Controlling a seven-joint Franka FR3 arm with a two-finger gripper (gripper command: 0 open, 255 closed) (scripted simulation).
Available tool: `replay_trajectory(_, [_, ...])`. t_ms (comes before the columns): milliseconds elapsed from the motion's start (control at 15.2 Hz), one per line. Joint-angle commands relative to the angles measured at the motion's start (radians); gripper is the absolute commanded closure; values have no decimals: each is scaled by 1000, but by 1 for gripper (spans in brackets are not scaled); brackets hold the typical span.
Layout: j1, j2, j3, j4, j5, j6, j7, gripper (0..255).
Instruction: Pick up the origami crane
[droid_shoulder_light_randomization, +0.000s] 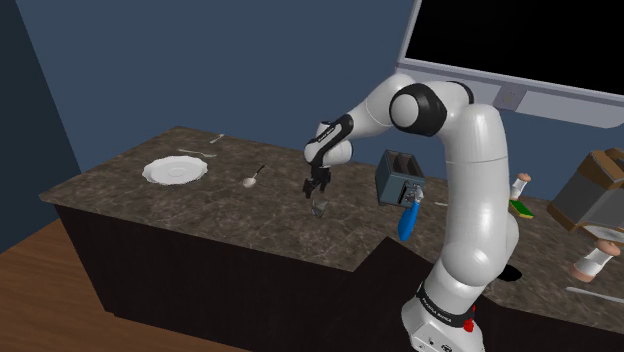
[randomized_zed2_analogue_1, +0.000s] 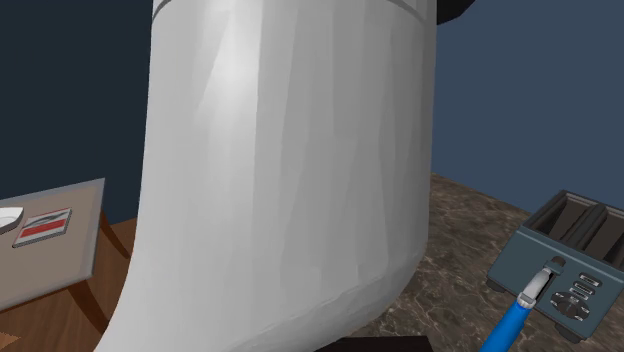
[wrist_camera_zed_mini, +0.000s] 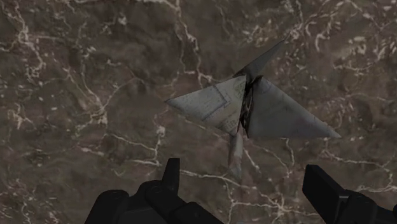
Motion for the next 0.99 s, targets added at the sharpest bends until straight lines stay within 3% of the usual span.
replay_trajectory(0, [-4,22,4,4,6,19,-5,0])
replay_trajectory(132, [-5,28,6,4,7,24,-6,0])
replay_trajectory(198, [-4,30,6,5,7,25,-5,255])
replay_trajectory(924, [-2,7,1,2,2,5,-2,255])
